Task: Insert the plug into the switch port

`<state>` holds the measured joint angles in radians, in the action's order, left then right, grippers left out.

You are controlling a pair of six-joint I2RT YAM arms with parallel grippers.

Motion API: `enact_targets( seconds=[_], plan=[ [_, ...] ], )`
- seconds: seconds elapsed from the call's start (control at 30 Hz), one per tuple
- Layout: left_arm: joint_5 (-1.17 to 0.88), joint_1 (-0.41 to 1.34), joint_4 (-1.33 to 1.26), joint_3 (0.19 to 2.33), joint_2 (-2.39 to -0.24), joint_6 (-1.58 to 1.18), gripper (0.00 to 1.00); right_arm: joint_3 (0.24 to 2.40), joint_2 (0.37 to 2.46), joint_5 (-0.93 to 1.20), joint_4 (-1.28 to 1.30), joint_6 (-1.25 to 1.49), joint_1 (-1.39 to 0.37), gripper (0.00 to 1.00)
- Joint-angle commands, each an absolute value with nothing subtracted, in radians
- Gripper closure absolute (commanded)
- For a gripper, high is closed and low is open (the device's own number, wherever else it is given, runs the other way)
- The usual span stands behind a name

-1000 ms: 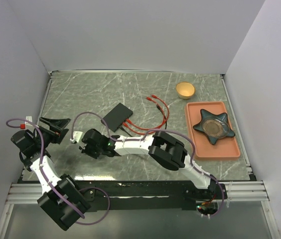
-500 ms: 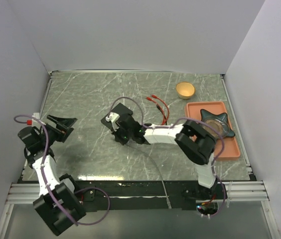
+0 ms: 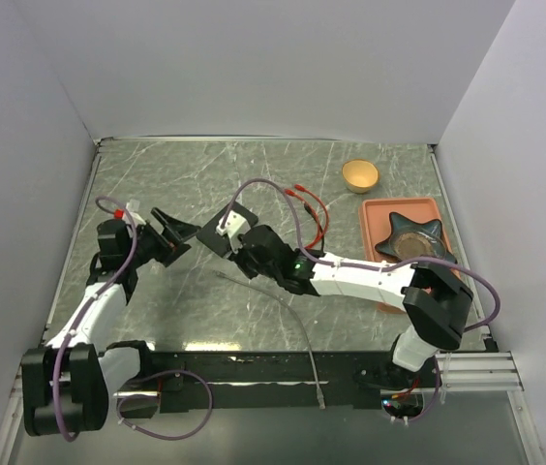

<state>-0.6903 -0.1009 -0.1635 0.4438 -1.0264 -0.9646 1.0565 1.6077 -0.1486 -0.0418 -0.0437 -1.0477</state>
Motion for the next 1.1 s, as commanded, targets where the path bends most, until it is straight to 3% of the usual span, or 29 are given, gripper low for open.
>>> enact_targets(
  seconds=[0.0, 0.07, 0.1, 0.13, 0.2, 0.3, 0.67, 0.73, 0.87, 0.97, 1.07],
  plan=[
    [-0.588, -0.034, -0.199, 0.522, -1.043, -0.973, 0.02, 1.074, 1.64, -0.189, -0.006, -0.058, -1.057, 0.92],
    [-0.565, -0.032, -0.175, 0.525, -1.032, -0.966, 0.02, 1.074, 1.675, -0.164, -0.035, -0.052, -1.055, 0.72],
    [-0.554, -0.032, -0.161, 0.528, -1.029, -0.951, 0.02, 1.074, 1.689, -0.138, -0.046, -0.042, -1.057, 0.53],
    [-0.543, -0.032, -0.138, 0.541, -1.028, -0.942, 0.02, 1.081, 1.701, -0.123, -0.057, -0.037, -1.055, 0.47],
    [-0.511, -0.032, -0.094, 0.549, -1.017, -0.924, 0.02, 1.107, 1.752, -0.088, -0.057, -0.023, -1.057, 0.4],
    [-0.485, -0.032, -0.071, 0.551, -1.008, -0.917, 0.01, 1.172, 1.834, -0.057, -0.055, -0.017, -1.057, 0.4],
    [-0.505, -0.075, -0.058, 0.546, -1.015, -0.885, 0.01, 1.299, 2.017, -0.005, -0.055, -0.017, -1.055, 0.51],
    [-0.505, -0.089, -0.063, 0.537, -1.012, -0.885, 0.01, 1.305, 2.029, -0.006, -0.052, -0.014, -1.055, 0.68],
    [-0.526, -0.124, -0.064, 0.526, -1.005, -0.877, 0.01, 1.307, 2.072, -0.005, -0.052, -0.009, -1.055, 0.76],
    [-0.526, -0.146, -0.064, 0.52, -1.0, -0.867, 0.01, 1.321, 2.088, -0.006, -0.04, -0.009, -1.052, 0.97],
    [-0.537, -0.153, -0.06, 0.523, -1.017, -0.858, 0.01, 1.292, 2.057, -0.009, -0.069, -0.002, -1.042, 1.0]
  ],
)
